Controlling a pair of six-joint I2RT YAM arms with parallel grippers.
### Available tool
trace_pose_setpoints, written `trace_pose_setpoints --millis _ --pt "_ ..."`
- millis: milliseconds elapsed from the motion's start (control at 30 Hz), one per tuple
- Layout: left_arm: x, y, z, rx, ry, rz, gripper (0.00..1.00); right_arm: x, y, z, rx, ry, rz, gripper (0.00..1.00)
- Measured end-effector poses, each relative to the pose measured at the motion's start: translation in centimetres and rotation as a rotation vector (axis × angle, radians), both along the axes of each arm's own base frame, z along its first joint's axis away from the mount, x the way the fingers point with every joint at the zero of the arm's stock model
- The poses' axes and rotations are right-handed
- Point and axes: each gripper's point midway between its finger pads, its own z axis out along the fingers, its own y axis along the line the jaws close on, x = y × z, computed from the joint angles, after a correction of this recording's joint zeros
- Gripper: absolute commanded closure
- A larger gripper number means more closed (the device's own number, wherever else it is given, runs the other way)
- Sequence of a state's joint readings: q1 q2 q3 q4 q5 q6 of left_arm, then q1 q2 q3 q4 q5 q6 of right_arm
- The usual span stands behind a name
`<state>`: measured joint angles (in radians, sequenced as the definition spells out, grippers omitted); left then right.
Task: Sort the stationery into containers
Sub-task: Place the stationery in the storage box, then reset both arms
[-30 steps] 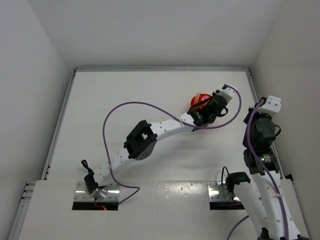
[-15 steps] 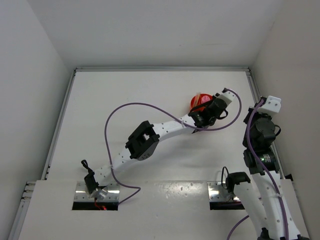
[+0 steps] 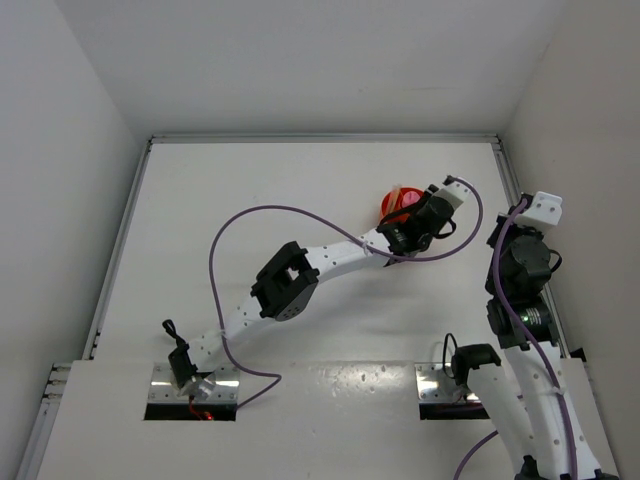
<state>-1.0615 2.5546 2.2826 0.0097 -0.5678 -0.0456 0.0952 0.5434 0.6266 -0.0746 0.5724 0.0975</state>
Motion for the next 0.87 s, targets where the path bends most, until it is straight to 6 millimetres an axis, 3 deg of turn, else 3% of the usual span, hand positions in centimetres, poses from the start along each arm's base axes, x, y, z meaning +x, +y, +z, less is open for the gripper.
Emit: trace_pose_setpoints --millis 167,233,300,367,400,433,567,633,667,700,767,867 --pt "-0.4 -0.4 -0.1 -0.009 0.009 -0.012 0.98 0.0 0.0 0.0 -0.001 0.001 -0.001 0.81" --pt "-1.2 -0.4 -0.2 0.003 0.017 -0.031 0.99 0.0 0.0 0.0 -0.003 0.002 -0.001 0.58" --pt "-2.3 -0.6 0.1 0.004 0.029 -0.05 0.98 0.0 -0.1 0.0 -0.012 0.006 -0.001 0.51" --pt "-4.9 -0.2 0.8 0.021 0.049 -0.086 0.82 -0.1 -0.1 0.0 -0.015 0.009 0.0 0.46" --pt "-6.8 0.1 1.5 0.028 0.054 -0.108 0.62 -0.2 -0.1 0.0 -0.016 0.008 0.0 0.43" --pt "-8.7 0.7 2.5 0.031 0.055 -0.129 0.55 -0.3 -0.1 0.1 -0.019 0.006 0.001 0.41" --pt "-16.8 4.1 9.5 -0.064 0.05 -0.166 0.23 -0.4 0.1 0.3 -0.029 0.004 0.019 0.27" --pt "-18.7 7.3 13.9 -0.168 0.058 -0.141 0.18 -0.3 0.4 0.1 -0.034 0.016 0.036 0.18" --pt "-18.5 9.9 15.8 -0.218 0.064 -0.099 0.15 -0.3 0.5 -0.1 -0.035 0.022 0.045 0.12" --pt "-17.8 12.7 17.2 -0.261 0.064 -0.051 0.01 -0.2 0.7 -0.2 -0.035 0.026 0.056 0.08" --pt "-15.3 19.7 19.1 -0.332 0.057 0.084 0.0 0.1 1.3 -0.4 -0.041 0.04 0.097 0.07" --pt "-13.2 29.4 19.5 -0.38 0.038 0.262 0.0 1.2 2.9 -1.4 -0.043 0.079 0.19 0.06"
